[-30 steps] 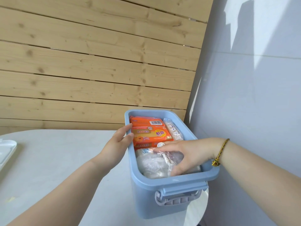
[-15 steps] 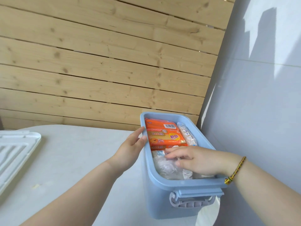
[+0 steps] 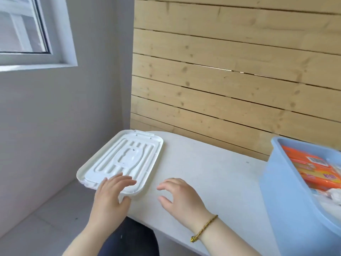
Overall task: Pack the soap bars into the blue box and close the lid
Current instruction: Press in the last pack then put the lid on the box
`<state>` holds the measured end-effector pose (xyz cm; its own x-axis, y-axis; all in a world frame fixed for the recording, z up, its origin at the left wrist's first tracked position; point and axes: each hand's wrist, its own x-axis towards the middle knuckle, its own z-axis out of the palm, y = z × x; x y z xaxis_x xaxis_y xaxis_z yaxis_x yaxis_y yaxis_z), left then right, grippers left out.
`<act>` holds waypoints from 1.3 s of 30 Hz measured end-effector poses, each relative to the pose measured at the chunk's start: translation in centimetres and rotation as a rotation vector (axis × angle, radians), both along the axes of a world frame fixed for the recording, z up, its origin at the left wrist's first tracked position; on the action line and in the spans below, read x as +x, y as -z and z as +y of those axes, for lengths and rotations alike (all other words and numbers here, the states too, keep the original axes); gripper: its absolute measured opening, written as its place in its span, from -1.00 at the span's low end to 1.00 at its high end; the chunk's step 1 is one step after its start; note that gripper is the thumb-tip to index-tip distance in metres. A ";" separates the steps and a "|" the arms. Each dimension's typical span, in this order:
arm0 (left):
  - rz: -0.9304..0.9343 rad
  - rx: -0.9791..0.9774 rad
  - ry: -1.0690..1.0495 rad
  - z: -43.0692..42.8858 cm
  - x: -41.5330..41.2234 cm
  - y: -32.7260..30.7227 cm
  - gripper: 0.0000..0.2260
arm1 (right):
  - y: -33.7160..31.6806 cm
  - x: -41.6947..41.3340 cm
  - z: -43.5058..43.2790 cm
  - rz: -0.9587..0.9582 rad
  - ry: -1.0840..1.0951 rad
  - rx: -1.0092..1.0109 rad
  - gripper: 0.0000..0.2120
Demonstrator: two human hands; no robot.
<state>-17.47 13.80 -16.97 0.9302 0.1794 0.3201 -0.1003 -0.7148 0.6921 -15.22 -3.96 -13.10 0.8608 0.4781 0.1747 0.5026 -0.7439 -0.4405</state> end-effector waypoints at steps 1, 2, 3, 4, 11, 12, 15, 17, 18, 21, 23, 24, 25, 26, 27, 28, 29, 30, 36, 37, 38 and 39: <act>0.037 0.074 -0.023 1.8 -0.4 0.5 -0.59 | 0.7 0.5 1.2 0.011 -0.027 -0.033 -0.66; 0.080 0.146 -0.035 3.3 -0.8 0.9 -0.56 | 1.3 0.8 2.3 0.010 -0.050 -0.053 -0.65; 0.123 0.212 -0.044 4.3 -1.0 1.2 -0.53 | 1.8 1.1 3.0 -0.002 -0.067 -0.073 -0.64; 0.153 0.262 -0.050 5.2 -1.1 1.3 -0.52 | 2.0 1.2 3.8 -0.021 -0.078 -0.097 -0.63; -0.282 0.609 0.058 8.3 0.9 -0.8 -0.87 | 1.8 1.5 6.7 -0.173 -0.132 -0.216 -0.42; -0.328 0.627 0.085 8.3 1.2 -1.6 -0.90 | 1.4 1.4 6.9 -0.195 -0.122 -0.224 -0.35; -0.428 0.688 0.150 7.7 2.0 -4.6 -0.76 | -0.4 1.6 7.8 -0.266 -0.105 -0.227 -0.29; -0.509 0.689 0.191 7.1 2.6 -7.0 -0.78 | -1.9 1.7 8.1 -0.322 -0.073 -0.164 -0.41; -0.538 0.694 0.208 6.8 2.9 -8.0 -0.81 | -2.7 1.8 8.0 -0.403 -0.051 -0.128 -0.54; -0.578 0.678 0.254 5.4 3.2 -10.8 -0.77 | -5.8 1.7 7.0 -0.603 0.056 -0.075 -0.87; -0.633 0.609 0.246 4.1 3.5 -12.2 -0.75 | -7.0 1.8 5.6 -0.567 0.046 0.002 -0.87; -0.676 0.570 0.216 3.4 3.6 -12.6 -0.75 | -7.2 1.8 4.8 -0.574 0.050 0.065 -0.86; -0.717 0.514 0.178 2.4 3.7 -12.9 -0.72 | -7.7 1.6 3.6 -0.586 0.099 0.141 -0.85; -0.726 0.423 0.134 1.5 3.8 -12.9 -0.65 | -8.0 1.4 2.5 -0.557 0.163 0.229 -0.86; -0.690 0.278 0.094 0.6 3.9 -12.8 -0.56 | -8.3 1.2 1.5 -0.471 0.218 0.335 -0.89; -0.616 0.093 0.063 -0.4 4.0 -12.6 -0.47 | -8.7 1.0 0.2 -0.380 0.258 0.449 -0.95; -0.521 -0.096 0.044 -1.7 4.1 -12.4 -0.41 | -9.1 0.7 -1.2 -0.334 0.301 0.564 -0.88; -0.422 -0.246 0.032 -2.8 4.2 -12.1 -0.39 | -9.4 0.5 -2.4 -0.303 0.347 0.663 -0.78; 0.172 -0.772 0.089 -12.2 5.1 -9.5 -0.42 | -10.6 -2.1 -9.7 -0.136 0.456 1.310 -0.78; 0.247 -0.850 0.107 -14.1 5.1 -9.5 -0.39 | -10.8 -2.7 -11.2 -0.131 0.459 1.377 -0.80; 0.302 -0.955 0.134 -15.3 5.2 -9.6 -0.37 | -10.9 -3.1 -12.2 -0.118 0.455 1.427 -0.82; 0.333 -1.080 0.192 -16.5 5.5 -9.7 -0.38 | -11.0 -3.6 -13.2 -0.099 0.454 1.461 -0.84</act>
